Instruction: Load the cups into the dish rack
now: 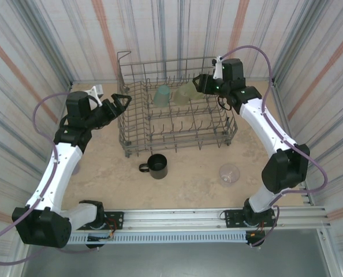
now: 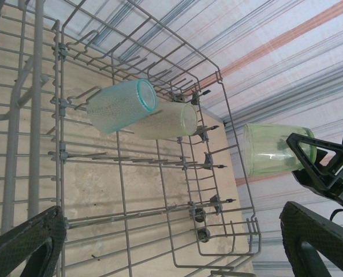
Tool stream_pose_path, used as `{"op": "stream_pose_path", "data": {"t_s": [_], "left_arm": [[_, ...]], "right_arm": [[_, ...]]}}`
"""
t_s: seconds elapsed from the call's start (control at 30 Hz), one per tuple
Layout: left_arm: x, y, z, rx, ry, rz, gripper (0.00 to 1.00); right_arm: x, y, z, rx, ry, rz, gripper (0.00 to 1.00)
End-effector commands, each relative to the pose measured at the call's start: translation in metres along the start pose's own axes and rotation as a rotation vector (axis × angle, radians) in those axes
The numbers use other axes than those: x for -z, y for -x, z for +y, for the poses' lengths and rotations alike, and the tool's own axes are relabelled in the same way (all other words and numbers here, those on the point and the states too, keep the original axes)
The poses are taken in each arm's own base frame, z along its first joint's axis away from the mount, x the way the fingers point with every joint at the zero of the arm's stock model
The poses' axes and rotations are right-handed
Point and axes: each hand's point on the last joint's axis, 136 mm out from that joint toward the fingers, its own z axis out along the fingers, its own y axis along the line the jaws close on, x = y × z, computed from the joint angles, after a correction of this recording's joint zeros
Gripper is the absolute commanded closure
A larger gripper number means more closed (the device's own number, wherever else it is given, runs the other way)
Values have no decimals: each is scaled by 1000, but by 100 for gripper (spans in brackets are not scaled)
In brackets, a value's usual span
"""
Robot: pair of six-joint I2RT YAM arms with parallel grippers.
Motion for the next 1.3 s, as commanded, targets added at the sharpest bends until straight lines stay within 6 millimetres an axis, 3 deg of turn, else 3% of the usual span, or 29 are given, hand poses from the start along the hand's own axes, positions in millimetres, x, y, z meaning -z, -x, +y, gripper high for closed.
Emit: {"op": "stream_pose_path", "data": {"t_s": [0.0,0.73,0.8,1.27], "left_arm": [[11,12,-7,-46,4,-39,1],[-3,30,14,-59,71,-66,1],[-4,31,17,-60,75,-65,1],[-6,36,31,-62,109,-71,1]], "right_arm": [[-5,11,-19,75,-106,-13,49],[-74,7,-88,145,-316,64,49],[-77,16,-88,145,-314,45,50],[-119,13,-104,138,-323,68,50]]}}
